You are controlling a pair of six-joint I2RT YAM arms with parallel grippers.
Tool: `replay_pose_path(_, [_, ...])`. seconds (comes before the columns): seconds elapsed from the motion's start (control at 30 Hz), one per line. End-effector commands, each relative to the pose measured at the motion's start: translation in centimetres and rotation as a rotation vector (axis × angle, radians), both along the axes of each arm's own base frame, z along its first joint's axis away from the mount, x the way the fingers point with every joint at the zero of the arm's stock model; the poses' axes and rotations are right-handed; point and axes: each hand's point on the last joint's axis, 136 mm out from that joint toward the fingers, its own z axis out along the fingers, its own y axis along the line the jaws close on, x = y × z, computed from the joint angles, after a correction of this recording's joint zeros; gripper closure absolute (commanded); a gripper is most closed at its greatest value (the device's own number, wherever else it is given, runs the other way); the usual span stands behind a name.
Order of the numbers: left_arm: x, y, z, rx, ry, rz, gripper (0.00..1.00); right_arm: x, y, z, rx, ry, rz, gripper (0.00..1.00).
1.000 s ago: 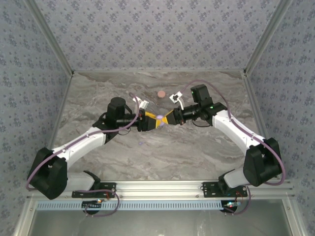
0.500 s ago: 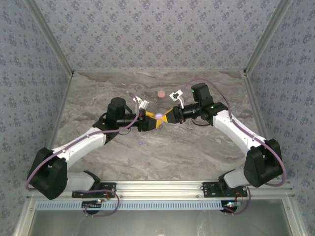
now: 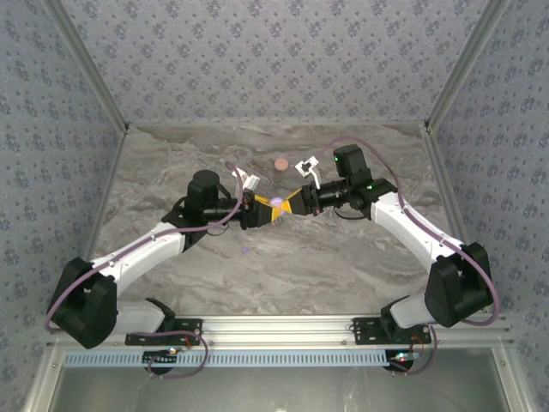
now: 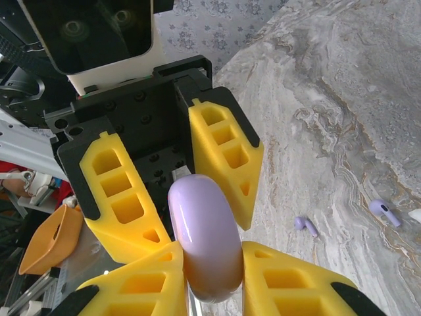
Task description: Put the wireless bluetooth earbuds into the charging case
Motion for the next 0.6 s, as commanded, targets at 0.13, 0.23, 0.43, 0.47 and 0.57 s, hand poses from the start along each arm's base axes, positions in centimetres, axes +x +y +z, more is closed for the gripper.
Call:
replay_pose_path(0.13, [0.2, -0.3, 0.2, -0.006, -0.022, 0.001, 0.71, -0.4, 0.1, 2.6, 0.04, -0.056, 0.005, 0.77])
replay_pose_path(0.23, [0.1, -0.3, 0.3, -0.004, -0.027, -0.001, 0.77, -0.4, 0.0, 2.6, 0.031, -0.059, -0.003, 0.77])
replay_pose_path(0.43, [0.0, -0.3, 0.9, 0.027, -0.067, -0.019, 0.81, -0.1, -0.7, 2.2, -0.028, -0.078, -0.057, 0.64])
replay_pose_path(0.47, [0.2, -0.2, 1.0, 0.035, -0.075, -0.01, 0.81, -0.1, -0.9, 2.1, -0.039, -0.082, -0.066, 0.63])
replay_pose_path(0.57, [0.4, -0.2, 1.4, 0.046, -0.14, -0.02, 0.82, -0.1, -1.4, 2.0, -0.073, -0.1, -0.093, 0.56])
